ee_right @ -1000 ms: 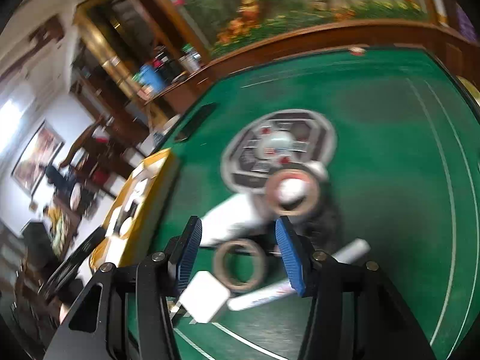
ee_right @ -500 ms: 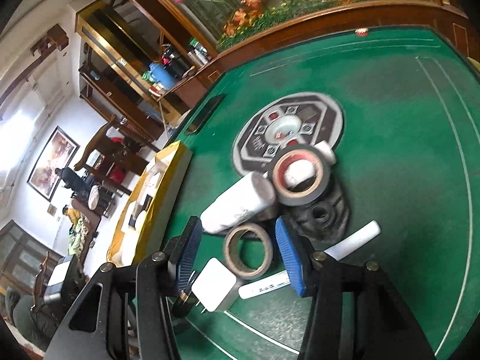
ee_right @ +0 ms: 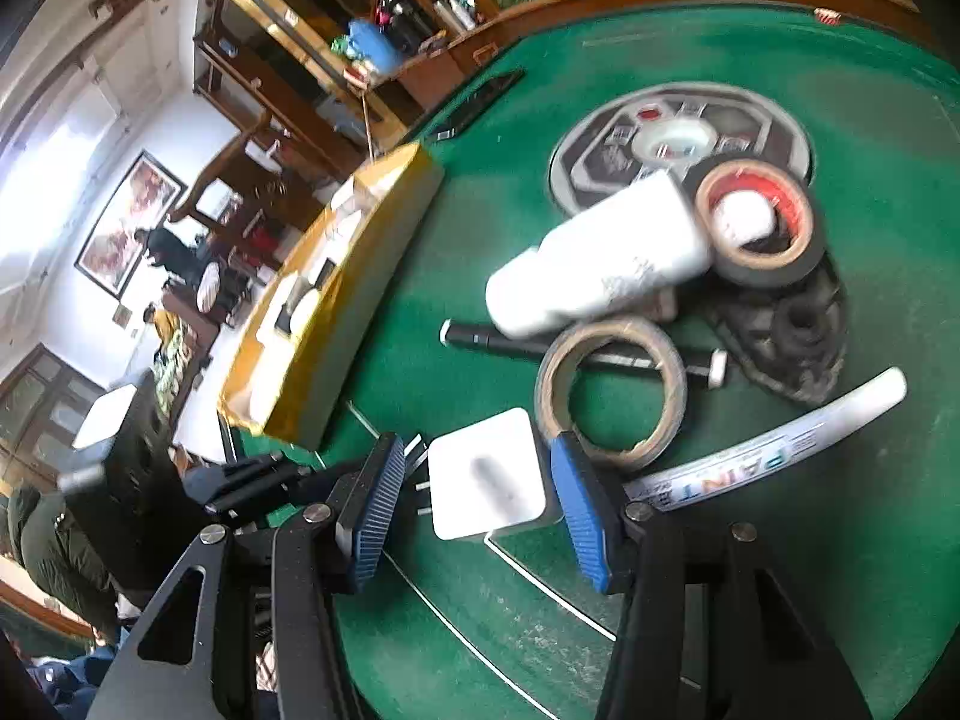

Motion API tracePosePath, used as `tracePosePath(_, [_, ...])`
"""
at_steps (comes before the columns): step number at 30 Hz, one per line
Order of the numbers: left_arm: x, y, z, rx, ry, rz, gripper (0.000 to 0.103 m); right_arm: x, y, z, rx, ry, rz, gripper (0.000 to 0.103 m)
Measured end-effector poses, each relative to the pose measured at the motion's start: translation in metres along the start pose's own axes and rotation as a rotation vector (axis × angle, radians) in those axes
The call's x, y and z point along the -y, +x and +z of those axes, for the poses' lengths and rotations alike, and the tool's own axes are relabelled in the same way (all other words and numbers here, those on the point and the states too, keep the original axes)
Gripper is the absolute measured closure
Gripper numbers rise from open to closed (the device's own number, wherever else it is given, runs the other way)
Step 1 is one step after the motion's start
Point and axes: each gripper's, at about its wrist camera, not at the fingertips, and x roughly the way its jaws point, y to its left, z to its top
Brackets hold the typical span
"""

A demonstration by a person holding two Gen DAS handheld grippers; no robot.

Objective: Organize rigid objects
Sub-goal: 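Grasp the black gold-banded tube with the left tool while the right tool grasps the white square charger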

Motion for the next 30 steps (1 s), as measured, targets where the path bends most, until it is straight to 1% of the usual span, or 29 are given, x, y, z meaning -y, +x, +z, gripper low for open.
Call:
tracePosePath(2, [0.0, 0.0, 0.0, 0.003, 0.002, 0.004, 0.078, -0.006, 0.003, -0.002, -0.004, -0.03, -0.017, 0.052])
tracePosePath(8, [0.003, 0.002, -0.001, 0.007, 0.028, 0.021, 0.078, -0.035, 0.014, -0.016, 0.018, -0.246, -0.185, 0.053])
tracePosePath(11, [0.004, 0.003, -0.002, 0.012, 0.038, 0.027, 0.078, -0.038, 0.024, -0.021, -0.005, -0.288, -0.238, 0.052])
tracePosePath(15, [0.001, 0.001, -0.003, 0.033, 0.028, 0.015, 0.079, -0.035, 0.023, -0.022, -0.003, -0.282, -0.228, 0.052])
tracePosePath(17, [-0.002, 0.001, -0.002, 0.039, 0.009, 0.004, 0.085, -0.034, 0.022, -0.022, -0.006, -0.273, -0.225, 0.052])
tracePosePath(18, [-0.005, 0.0, -0.002, 0.041, -0.008, -0.006, 0.085, -0.032, 0.02, -0.021, -0.002, -0.259, -0.214, 0.052])
tracePosePath(22, [-0.005, -0.005, 0.0, 0.053, -0.017, -0.017, 0.085, -0.028, 0.009, -0.016, 0.036, -0.201, -0.152, 0.052])
tracePosePath(24, [-0.004, -0.008, 0.002, 0.06, -0.023, -0.031, 0.085, -0.026, 0.003, -0.014, 0.061, -0.181, -0.138, 0.052])
tracePosePath(30, [-0.006, -0.016, 0.004, 0.084, -0.051, -0.054, 0.085, -0.023, -0.004, -0.01, 0.09, -0.147, -0.102, 0.052])
